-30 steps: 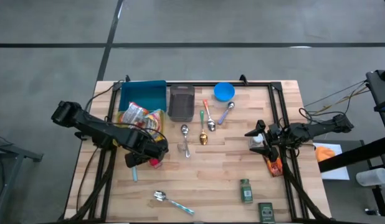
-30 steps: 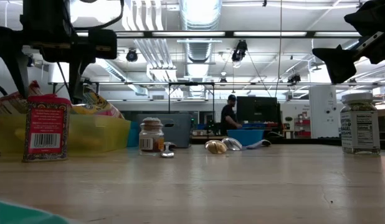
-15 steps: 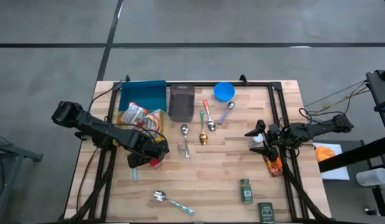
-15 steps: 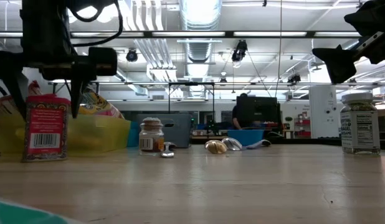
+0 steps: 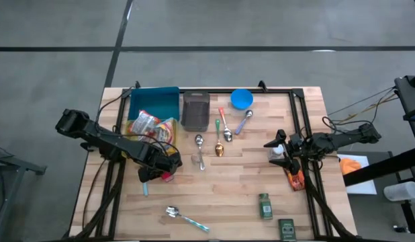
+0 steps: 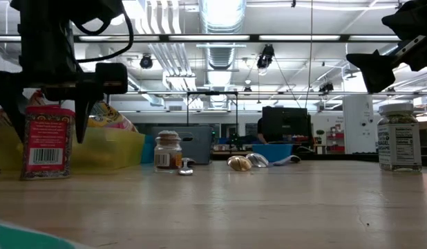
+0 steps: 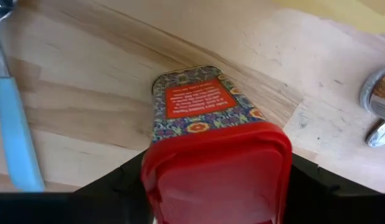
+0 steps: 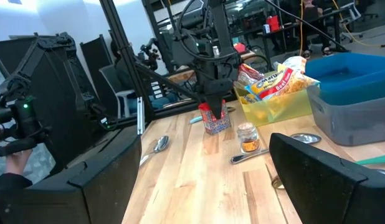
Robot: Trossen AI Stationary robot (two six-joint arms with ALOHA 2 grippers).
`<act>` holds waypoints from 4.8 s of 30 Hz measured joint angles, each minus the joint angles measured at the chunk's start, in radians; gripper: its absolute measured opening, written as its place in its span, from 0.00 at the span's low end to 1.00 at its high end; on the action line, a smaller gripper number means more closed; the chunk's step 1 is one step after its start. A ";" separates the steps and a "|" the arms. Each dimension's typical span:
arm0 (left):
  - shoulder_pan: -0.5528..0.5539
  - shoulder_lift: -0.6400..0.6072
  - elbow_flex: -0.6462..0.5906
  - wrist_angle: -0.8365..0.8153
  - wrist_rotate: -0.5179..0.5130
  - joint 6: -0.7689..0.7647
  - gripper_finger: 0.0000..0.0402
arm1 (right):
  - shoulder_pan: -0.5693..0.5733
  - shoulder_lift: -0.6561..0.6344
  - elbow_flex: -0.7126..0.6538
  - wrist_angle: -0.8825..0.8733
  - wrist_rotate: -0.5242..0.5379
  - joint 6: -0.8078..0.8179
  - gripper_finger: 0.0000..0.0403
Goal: Pick & Place Food Item
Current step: Put the red seasoning can into the black bin
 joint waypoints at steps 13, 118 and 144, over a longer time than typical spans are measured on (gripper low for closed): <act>0.000 0.000 0.000 0.013 0.003 0.018 0.50 | 0.000 0.000 0.000 0.000 0.000 0.000 0.87; 0.942 0.507 0.901 -0.365 0.023 1.468 0.52 | 0.000 0.000 0.000 -0.001 0.000 0.000 0.87; 0.995 0.643 0.899 -0.329 0.027 1.496 0.54 | 0.000 0.000 0.000 -0.001 0.000 0.000 0.87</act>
